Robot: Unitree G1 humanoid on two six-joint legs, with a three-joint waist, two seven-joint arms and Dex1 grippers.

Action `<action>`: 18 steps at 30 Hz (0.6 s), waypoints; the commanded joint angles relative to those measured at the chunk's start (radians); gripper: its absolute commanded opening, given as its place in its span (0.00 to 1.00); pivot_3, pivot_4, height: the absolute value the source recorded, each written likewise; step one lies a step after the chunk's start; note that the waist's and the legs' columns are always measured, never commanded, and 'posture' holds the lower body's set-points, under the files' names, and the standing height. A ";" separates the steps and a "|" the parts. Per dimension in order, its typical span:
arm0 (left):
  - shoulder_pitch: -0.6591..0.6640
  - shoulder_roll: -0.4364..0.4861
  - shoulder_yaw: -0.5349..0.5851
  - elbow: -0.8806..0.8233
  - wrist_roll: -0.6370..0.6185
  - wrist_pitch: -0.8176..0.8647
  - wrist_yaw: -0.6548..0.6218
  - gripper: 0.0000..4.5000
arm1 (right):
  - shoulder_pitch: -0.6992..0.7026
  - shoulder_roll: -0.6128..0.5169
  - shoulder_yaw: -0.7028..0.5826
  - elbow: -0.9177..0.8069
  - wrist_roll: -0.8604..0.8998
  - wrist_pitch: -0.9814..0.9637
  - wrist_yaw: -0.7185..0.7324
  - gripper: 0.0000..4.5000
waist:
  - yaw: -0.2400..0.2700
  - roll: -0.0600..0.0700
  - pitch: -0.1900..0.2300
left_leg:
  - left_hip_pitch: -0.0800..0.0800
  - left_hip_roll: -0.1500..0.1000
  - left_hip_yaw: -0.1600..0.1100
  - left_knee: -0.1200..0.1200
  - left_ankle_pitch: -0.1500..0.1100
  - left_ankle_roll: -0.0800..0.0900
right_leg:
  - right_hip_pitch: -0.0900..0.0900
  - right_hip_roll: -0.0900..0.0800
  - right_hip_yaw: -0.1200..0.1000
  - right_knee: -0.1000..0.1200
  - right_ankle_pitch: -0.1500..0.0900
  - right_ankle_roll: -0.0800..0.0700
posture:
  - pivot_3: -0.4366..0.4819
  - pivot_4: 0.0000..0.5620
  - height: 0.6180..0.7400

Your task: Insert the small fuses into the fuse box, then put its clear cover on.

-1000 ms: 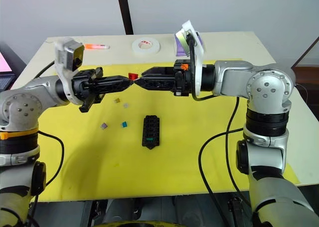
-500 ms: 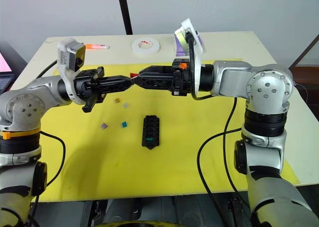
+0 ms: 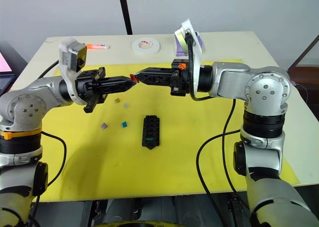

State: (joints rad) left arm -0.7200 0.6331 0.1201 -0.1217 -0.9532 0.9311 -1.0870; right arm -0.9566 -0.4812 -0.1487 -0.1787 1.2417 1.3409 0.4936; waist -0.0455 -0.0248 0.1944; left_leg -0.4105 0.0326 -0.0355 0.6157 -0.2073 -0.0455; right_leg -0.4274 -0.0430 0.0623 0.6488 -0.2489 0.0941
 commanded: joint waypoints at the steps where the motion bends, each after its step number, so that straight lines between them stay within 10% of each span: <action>1: -0.015 0.010 0.005 -0.021 0.001 -0.011 -0.004 0.00 | -0.010 0.000 -0.011 -0.037 0.037 -0.007 -0.001 0.00 | 0.000 0.000 0.000 | 0.000 0.000 0.000 0.000 0.000 0.000 | 0.000 0.000 0.000 0.000 0.000 0.000 | 0.48 0.27 1.00; 5: -0.022 0.025 0.003 -0.003 0.017 -0.015 -0.011 0.13 | -0.006 -0.005 -0.010 -0.038 0.038 -0.008 0.001 0.00 | 0.000 0.000 0.000 | 0.000 0.000 0.000 0.000 0.000 0.000 | 0.000 0.000 0.000 0.000 0.000 0.000 | 0.48 0.27 1.00; 16: 0.013 0.159 -0.020 0.012 0.112 -0.079 -0.116 0.99 | 0.050 -0.039 0.049 -0.055 -0.094 -0.140 0.107 0.00 | 0.000 0.000 0.000 | 0.000 0.000 0.000 -0.001 0.000 0.000 | 0.000 0.000 0.000 -0.001 -0.001 -0.002 | 0.48 0.27 1.00; 18: 0.069 0.237 -0.059 -0.016 0.193 -0.155 -0.191 1.00 | 0.124 -0.087 0.126 -0.092 -0.258 -0.321 0.229 0.00 | -0.002 0.000 0.000 | 0.000 0.000 0.000 -0.001 0.000 0.000 | 0.000 0.000 0.000 -0.002 -0.001 -0.002 | 0.48 0.27 1.00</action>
State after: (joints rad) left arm -0.6653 0.8456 0.0710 -0.1122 -0.8081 0.8257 -1.2293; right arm -0.8461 -0.5520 -0.0467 -0.2366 1.0741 1.1286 0.6479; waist -0.0475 -0.0247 0.1944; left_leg -0.4104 0.0326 -0.0349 0.6136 -0.2074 -0.0455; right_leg -0.4276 -0.0431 0.0625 0.6458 -0.2504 0.0921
